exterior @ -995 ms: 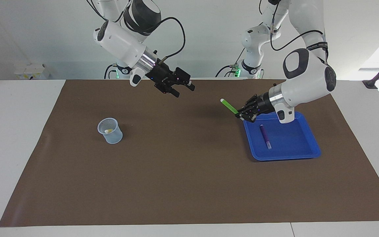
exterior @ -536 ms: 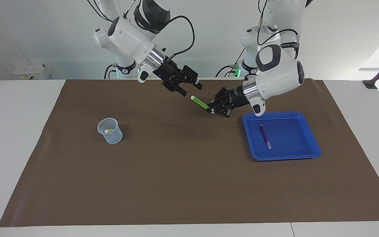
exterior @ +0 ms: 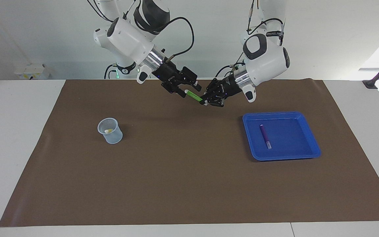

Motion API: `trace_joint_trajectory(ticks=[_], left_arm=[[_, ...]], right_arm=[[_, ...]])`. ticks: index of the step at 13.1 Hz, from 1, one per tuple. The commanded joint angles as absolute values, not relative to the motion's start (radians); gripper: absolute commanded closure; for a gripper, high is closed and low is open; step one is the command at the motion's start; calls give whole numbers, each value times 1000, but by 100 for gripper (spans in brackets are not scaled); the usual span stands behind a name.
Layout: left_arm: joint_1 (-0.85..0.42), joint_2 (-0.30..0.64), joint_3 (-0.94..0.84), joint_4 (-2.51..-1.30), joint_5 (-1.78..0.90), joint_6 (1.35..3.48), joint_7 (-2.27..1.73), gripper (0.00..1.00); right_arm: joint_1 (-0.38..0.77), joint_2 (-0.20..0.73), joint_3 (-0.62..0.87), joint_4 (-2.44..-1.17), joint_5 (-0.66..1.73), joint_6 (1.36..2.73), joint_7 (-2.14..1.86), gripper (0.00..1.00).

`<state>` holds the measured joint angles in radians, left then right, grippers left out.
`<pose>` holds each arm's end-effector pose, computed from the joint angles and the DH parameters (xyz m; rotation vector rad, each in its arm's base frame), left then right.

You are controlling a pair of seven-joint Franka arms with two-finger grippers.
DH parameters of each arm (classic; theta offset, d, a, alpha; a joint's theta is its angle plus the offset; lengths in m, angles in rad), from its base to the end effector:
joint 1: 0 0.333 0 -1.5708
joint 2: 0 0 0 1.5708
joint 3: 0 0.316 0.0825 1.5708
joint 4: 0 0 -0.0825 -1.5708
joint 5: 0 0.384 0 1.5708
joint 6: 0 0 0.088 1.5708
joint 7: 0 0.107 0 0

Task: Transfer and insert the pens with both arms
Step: 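Lift the green pen toward the right gripper with the left gripper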

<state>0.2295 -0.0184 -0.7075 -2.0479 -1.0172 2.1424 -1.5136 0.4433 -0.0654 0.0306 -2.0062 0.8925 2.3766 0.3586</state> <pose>0.4857 -0.2941 0.4731 1.7287 1.7316 -0.8745 0.5085 0.2705 0.5356 -2.2532 0.4742 -0.0851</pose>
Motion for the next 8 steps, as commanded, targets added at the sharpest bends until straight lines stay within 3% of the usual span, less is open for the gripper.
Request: trace_joint_trajectory(ticks=[1, 5, 8], left_arm=[[233, -52, -706, -2079, -1051, 2158, -1516, 100], [233, -52, -706, -2077, -1065, 2172, -1517, 100], [233, -54, -706, -2077, -1065, 2172, -1517, 100]], right_arm=[[431, -71, 40, -2016, 905, 2372, 316, 10], [425, -75, 37, -2016, 899, 2307, 304, 12], [388, -68, 34, -1976, 798, 2189, 270, 19]])
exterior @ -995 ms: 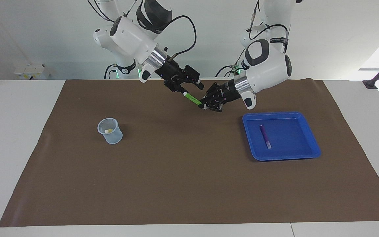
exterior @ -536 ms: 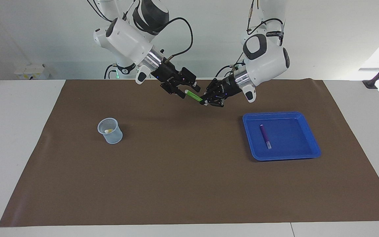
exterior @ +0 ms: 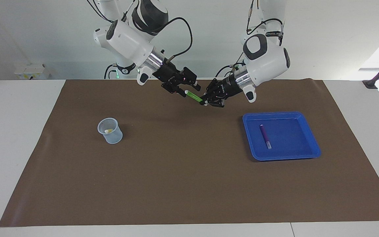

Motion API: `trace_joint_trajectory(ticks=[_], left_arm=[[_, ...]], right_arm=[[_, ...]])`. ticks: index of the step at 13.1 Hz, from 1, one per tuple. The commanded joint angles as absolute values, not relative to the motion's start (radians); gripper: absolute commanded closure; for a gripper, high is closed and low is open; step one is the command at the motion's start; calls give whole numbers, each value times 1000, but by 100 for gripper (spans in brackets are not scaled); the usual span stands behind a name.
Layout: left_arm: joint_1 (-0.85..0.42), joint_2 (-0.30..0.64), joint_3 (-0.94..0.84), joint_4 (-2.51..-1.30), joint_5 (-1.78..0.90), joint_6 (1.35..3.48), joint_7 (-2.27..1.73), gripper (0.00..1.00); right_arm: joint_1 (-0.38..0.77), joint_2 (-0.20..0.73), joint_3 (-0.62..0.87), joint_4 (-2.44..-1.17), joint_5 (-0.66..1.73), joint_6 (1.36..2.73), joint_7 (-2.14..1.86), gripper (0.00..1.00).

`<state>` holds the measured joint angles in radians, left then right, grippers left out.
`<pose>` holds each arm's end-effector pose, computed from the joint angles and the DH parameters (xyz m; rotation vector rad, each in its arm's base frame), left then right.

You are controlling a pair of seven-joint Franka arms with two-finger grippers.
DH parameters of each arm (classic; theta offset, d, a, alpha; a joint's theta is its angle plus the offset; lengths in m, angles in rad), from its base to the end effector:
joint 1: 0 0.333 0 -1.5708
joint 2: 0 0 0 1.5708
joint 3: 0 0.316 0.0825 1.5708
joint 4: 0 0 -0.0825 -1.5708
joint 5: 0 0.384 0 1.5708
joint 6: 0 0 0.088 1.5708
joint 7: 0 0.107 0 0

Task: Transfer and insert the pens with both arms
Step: 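Lift the green pen toward the right gripper with the left gripper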

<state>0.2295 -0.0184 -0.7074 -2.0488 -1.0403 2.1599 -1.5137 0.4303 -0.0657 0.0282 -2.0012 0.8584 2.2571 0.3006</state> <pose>0.4876 -0.2933 0.4741 1.6944 1.7362 -0.8749 0.5023 0.2711 0.5288 -2.3194 0.3491 -0.0059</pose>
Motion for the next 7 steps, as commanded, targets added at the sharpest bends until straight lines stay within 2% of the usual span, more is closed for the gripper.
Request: trace_joint_trajectory(ticks=[1, 4, 7], left_arm=[[233, -54, -706, -2077, -1065, 2172, -1517, 100], [233, -55, -706, -2079, -1065, 2172, -1517, 100], [241, -57, -706, -2077, -1065, 2174, -1517, 100]], right_arm=[[376, -58, 37, -1950, 772, 2165, 270, 22], [380, -34, 35, -1908, 765, 2163, 273, 36], [390, -18, 35, -1885, 759, 2169, 281, 37]])
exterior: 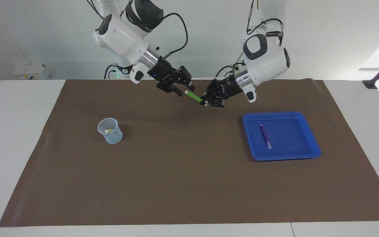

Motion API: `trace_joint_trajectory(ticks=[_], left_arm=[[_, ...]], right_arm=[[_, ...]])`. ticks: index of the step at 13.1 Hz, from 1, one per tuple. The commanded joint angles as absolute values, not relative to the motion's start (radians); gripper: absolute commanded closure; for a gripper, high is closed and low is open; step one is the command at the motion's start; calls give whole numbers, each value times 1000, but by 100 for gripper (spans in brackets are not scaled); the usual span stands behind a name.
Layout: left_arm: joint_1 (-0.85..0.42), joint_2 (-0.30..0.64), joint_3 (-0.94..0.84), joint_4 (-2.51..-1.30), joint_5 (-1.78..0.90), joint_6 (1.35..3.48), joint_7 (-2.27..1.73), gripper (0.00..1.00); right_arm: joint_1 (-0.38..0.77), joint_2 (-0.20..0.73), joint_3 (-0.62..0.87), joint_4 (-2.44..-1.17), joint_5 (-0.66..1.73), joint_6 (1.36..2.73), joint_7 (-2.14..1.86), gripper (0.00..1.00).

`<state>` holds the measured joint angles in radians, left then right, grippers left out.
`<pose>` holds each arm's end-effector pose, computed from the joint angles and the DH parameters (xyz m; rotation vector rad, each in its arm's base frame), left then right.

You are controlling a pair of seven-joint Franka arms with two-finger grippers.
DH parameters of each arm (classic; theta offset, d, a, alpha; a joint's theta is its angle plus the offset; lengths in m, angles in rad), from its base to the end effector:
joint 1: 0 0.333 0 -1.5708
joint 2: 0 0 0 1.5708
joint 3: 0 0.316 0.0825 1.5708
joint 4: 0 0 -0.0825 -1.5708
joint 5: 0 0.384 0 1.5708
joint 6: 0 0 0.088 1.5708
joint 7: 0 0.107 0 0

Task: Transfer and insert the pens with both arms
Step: 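Lift the green pen toward the right gripper with the left gripper, then grasp the green pen with the right gripper and release the left gripper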

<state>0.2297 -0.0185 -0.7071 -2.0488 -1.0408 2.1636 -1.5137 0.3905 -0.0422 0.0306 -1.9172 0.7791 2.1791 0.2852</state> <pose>0.4882 -0.2928 0.4744 1.6911 1.7373 -0.8711 0.5179 0.2611 0.5504 -2.3728 0.2691 -0.0356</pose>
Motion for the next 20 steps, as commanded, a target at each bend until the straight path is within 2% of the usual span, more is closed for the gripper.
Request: trace_joint_trajectory(ticks=[1, 4, 6, 9, 14, 15, 16, 17, 20], left_arm=[[244, -57, -706, -2077, -1066, 2172, -1517, 100], [244, -57, -706, -2077, -1074, 2172, -1517, 100], [245, -57, -706, -2077, -1074, 2172, -1517, 100], [245, -57, -706, -2077, -1077, 2172, -1517, 100], [245, -57, -704, -2075, -1085, 2172, -1517, 100], [245, -60, -703, -2072, -1083, 2172, -1513, 12], [247, -69, -701, -2072, -1083, 2171, -1514, 0], [247, -77, -701, -2077, -1083, 2171, -1514, 0], [250, -78, -701, -2077, -1083, 2172, -1514, 0]], right_arm=[[393, -20, 35, -1885, 755, 2164, 282, 37], [393, -20, 37, -1887, 730, 2161, 279, 39], [393, -21, 38, -1888, 730, 2163, 279, 61], [393, -21, 38, -1888, 730, 2161, 279, 100], [388, -21, 37, -1890, 730, 2148, 279, 100], [381, -21, 35, -1888, 727, 2134, 273, 100], [371, -18, 34, -1882, 712, 2117, 270, 100], [353, -18, 29, -1869, 660, 2082, 264, 100], [232, 15, 29, -1720, 490, 1832, 169, 100]])
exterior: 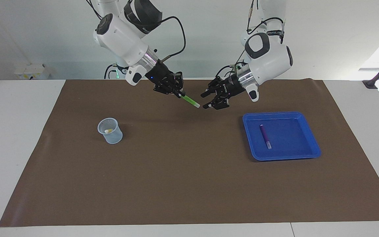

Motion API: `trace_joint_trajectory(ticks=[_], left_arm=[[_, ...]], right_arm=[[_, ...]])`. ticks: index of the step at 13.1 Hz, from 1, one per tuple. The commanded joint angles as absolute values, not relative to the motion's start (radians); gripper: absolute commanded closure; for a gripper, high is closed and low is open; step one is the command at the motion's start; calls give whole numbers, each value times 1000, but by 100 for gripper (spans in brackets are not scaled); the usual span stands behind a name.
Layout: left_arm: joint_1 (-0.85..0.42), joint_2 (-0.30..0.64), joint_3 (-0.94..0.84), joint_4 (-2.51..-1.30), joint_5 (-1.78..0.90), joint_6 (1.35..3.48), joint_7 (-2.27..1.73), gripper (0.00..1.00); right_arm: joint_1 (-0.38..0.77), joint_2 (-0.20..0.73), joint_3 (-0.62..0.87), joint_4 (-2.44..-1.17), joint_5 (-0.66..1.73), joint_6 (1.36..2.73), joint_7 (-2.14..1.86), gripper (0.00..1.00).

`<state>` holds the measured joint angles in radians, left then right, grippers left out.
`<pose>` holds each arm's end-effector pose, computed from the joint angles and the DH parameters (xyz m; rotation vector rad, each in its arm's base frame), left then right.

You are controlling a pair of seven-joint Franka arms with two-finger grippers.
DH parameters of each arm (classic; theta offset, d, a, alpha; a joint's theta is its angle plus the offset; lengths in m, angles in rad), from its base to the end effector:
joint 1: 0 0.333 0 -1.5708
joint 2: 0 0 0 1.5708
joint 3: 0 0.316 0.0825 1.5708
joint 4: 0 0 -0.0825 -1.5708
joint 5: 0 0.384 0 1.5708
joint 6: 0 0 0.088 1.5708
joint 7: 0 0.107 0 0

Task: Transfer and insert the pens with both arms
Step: 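Grasp the green pen with the right gripper and release the left gripper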

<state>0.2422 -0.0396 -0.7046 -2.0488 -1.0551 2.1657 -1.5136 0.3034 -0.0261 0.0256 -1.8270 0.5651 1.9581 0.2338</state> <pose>0.4898 -0.2864 0.4835 1.6666 1.7379 -0.8496 0.5308 0.2186 0.5618 -2.5806 0.1049 0.0033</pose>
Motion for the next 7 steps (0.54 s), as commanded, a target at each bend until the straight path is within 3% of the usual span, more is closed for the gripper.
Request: trace_joint_trajectory(ticks=[1, 4, 7], left_arm=[[256, -78, -701, -2077, -1083, 2172, -1516, 0], [259, -78, -696, -2077, -1083, 2172, -1514, 0], [285, -90, -695, -2095, -1037, 2161, -1420, 0]], right_arm=[[198, 17, 29, -1689, 419, 1783, 116, 100], [132, 20, 29, -1663, 200, 1736, -105, 100], [80, -8, 29, -1753, 60, 1779, -251, 100]])
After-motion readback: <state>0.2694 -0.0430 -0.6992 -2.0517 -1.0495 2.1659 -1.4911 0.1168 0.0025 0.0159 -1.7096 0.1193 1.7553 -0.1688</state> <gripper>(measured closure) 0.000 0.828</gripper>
